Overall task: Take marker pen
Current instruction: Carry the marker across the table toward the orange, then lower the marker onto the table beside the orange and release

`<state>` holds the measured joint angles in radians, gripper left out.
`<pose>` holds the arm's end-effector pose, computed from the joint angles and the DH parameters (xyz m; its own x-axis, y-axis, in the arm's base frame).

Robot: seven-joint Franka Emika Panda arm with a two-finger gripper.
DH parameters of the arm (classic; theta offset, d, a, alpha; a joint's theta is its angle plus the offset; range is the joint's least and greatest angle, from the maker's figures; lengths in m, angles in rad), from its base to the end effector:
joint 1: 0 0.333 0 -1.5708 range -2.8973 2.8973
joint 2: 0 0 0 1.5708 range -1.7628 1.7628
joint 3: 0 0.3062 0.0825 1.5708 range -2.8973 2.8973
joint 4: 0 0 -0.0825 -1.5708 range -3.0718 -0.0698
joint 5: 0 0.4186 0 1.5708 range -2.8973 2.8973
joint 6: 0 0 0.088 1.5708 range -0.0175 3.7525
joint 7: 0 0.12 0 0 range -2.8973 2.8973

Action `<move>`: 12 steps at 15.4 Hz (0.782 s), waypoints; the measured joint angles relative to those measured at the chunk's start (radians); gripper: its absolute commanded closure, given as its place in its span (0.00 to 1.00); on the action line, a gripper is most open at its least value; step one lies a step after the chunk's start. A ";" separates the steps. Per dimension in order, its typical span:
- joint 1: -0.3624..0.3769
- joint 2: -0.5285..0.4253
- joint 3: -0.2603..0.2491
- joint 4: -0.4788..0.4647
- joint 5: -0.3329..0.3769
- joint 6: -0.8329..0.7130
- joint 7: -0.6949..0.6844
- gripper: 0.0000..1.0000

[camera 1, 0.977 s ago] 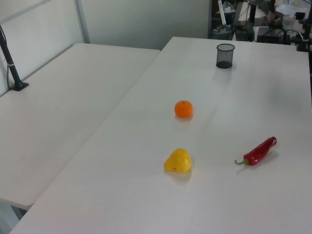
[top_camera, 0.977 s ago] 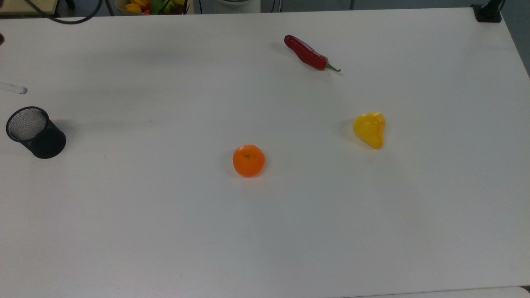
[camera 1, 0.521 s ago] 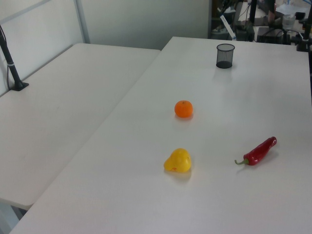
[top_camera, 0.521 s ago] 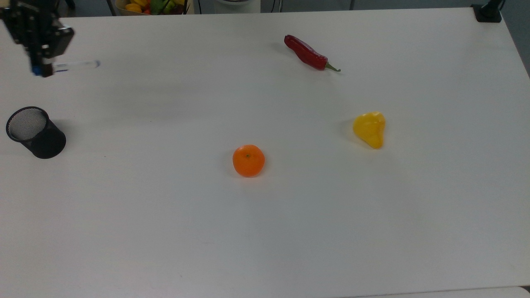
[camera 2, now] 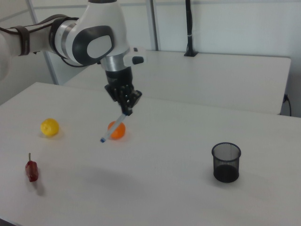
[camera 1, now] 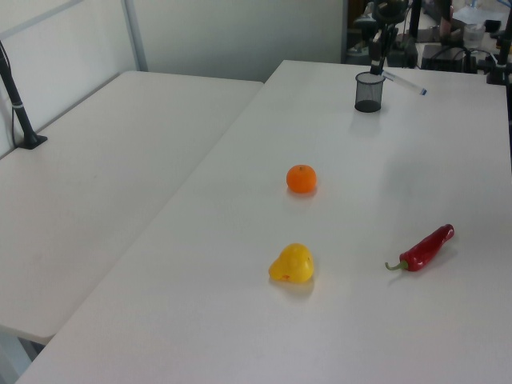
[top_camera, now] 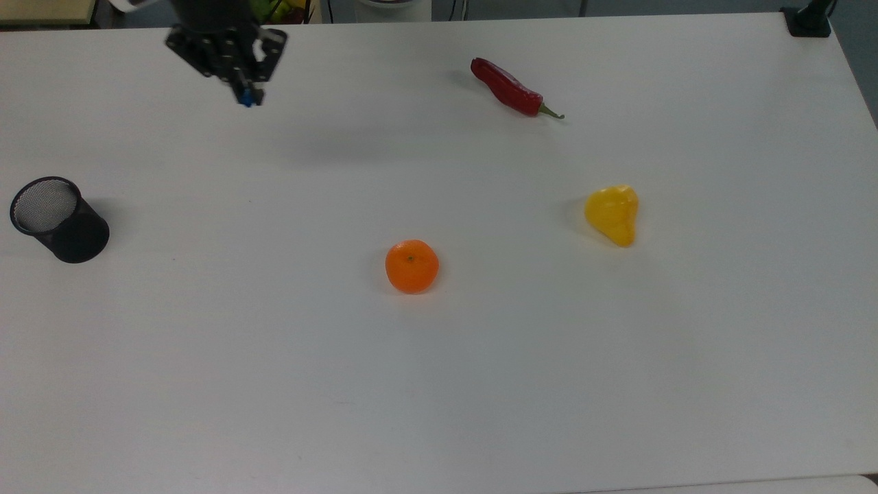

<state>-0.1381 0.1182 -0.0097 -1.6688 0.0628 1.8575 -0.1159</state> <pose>0.6347 -0.0885 0.5048 0.9959 -0.0493 0.0764 -0.0454 -0.9976 -0.0517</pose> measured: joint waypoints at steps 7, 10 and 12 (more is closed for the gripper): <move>0.070 0.027 0.120 -0.124 0.002 -0.052 -0.004 1.00; 0.093 0.063 0.122 -0.135 0.002 0.003 0.003 1.00; 0.102 0.085 0.126 -0.159 0.002 0.098 0.031 1.00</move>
<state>-0.0357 0.2030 0.1167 -1.8281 0.0651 1.9552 -0.0845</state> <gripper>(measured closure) 0.833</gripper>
